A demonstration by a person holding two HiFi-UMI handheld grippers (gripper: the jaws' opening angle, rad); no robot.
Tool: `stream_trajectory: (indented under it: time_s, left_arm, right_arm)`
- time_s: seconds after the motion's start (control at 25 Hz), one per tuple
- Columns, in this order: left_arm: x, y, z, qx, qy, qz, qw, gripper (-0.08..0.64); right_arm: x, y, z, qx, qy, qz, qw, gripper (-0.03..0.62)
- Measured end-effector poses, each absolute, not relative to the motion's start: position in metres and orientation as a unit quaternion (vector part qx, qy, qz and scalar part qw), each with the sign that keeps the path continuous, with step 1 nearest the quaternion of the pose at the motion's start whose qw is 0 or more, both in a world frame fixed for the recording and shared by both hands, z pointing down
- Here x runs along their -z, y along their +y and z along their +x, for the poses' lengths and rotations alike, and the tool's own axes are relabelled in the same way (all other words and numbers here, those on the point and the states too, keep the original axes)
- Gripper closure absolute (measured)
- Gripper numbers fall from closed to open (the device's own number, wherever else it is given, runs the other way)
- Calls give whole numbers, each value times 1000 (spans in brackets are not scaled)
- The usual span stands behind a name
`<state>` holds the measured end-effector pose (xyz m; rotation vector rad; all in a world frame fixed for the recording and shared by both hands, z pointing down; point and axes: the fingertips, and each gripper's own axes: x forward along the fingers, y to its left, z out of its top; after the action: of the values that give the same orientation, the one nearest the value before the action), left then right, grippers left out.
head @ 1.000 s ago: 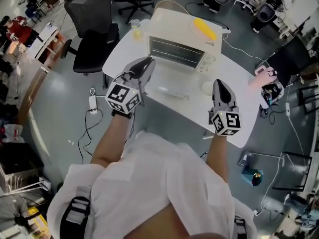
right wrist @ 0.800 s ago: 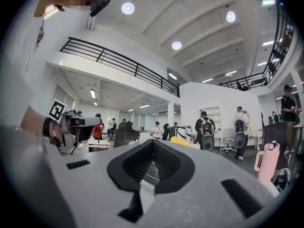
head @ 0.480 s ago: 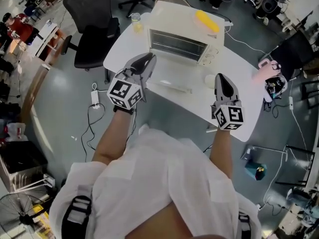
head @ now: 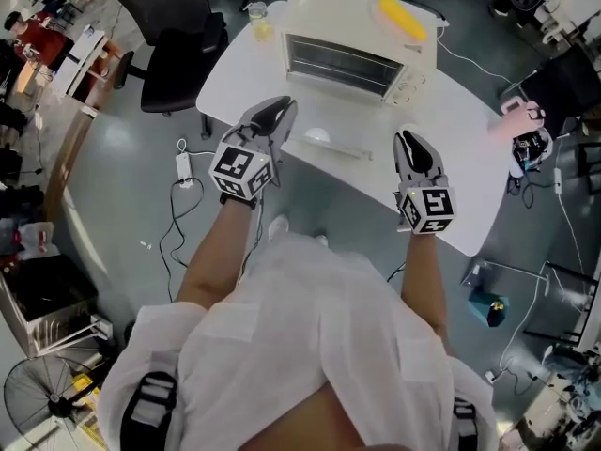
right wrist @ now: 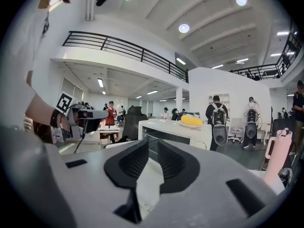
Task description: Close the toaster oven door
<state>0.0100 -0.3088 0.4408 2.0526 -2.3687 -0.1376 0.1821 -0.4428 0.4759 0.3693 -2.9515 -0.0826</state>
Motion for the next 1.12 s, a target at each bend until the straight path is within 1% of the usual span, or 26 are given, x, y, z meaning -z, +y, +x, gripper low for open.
stream_trajectory:
  time_s: [0.24,0.52,1.12]
  left_arm:
    - [-468,-303,5,58,-752,656,25,518]
    - [-495,-299,-1,40,-758,650,34,518]
    - [-541,-290,-15,27,-762,643,67,518]
  right_arm:
    - [-526,-428,157,81,-980,83,159,515]
    - [-578,-406,131,132,-962,30,238,497]
    - [-680,-380,109,246,-887,-58,387,479]
